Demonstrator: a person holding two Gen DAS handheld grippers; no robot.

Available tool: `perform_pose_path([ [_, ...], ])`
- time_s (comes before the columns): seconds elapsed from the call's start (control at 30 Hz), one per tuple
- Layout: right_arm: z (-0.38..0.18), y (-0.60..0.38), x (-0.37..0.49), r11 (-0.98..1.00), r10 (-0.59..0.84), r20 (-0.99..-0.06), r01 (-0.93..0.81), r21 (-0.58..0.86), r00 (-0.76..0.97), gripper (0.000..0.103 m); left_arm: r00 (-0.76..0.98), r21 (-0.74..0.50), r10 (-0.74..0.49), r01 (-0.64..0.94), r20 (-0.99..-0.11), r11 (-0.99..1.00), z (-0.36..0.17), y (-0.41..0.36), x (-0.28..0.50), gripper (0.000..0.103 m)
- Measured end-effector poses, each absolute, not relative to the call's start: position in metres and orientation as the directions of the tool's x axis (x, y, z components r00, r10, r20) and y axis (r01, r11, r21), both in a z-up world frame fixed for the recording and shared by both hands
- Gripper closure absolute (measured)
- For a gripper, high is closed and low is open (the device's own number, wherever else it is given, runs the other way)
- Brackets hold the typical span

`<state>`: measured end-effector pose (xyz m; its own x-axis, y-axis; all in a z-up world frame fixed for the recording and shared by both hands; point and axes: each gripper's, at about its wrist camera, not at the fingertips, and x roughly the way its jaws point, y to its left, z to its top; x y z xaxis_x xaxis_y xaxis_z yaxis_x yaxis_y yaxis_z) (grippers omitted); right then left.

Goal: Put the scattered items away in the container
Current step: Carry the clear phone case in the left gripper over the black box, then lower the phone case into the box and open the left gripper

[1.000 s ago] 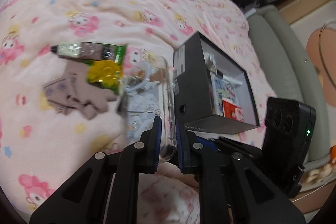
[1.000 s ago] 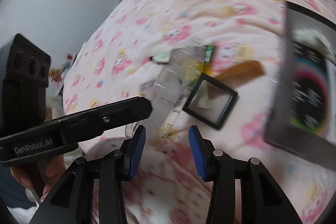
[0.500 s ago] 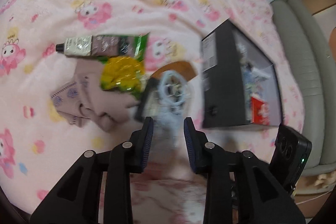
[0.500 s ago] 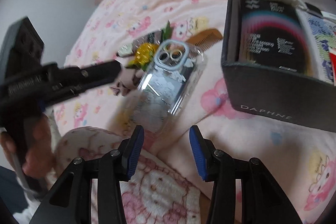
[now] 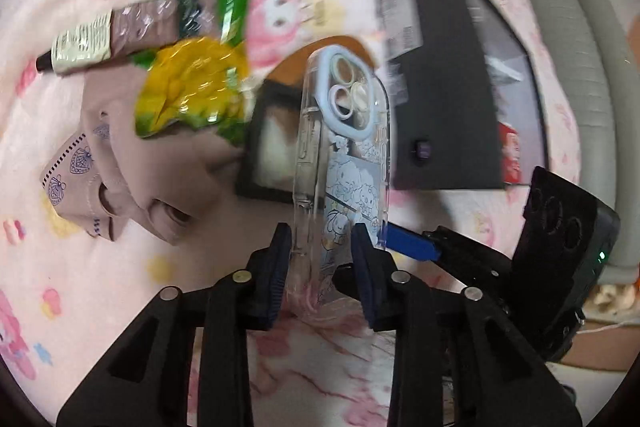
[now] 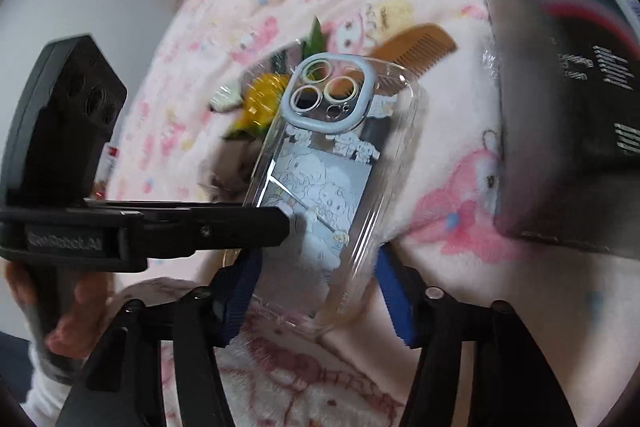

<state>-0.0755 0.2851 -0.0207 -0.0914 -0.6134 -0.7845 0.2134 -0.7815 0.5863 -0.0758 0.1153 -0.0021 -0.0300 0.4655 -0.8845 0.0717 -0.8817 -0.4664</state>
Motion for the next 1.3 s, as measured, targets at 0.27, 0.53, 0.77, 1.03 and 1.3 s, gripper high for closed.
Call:
perform_pose_path([
  [0.27, 0.043, 0.323, -0.036, -0.755, -0.653, -0.726, 0.259, 0.602, -0.215, 0.058, -0.184, -0.542, 0.541, -0.051, -0.821, -0.839, 0.056, 0.156, -0.028, 0.078],
  [0.53, 0.085, 0.382, 0.0, -0.756, -0.654, -0.685, 0.263, 0.599, -0.321, 0.064, -0.277, -0.537, 0.555, -0.145, -0.785, -0.831, 0.083, 0.211, -0.007, 0.079],
  [0.77, 0.106, 0.436, -0.008, -0.767, -0.64, -0.667, 0.264, 0.585, -0.381, 0.064, -0.275, -0.565, 0.591, -0.173, -0.759, -0.807, 0.093, 0.245, -0.043, 0.079],
  [1.03, 0.102, 0.472, -0.095, -0.83, -0.558, -0.76, 0.221, 0.512, -0.333, 0.064, -0.237, -0.555, 0.566, -0.118, -0.79, -0.824, 0.059, 0.29, -0.134, 0.078],
  [1.3, 0.044, 0.488, -0.143, -0.783, -0.62, -0.754, 0.122, 0.609, -0.215, 0.064, -0.148, -0.488, 0.491, -0.058, -0.858, -0.871, 0.014, 0.303, -0.163, 0.078],
])
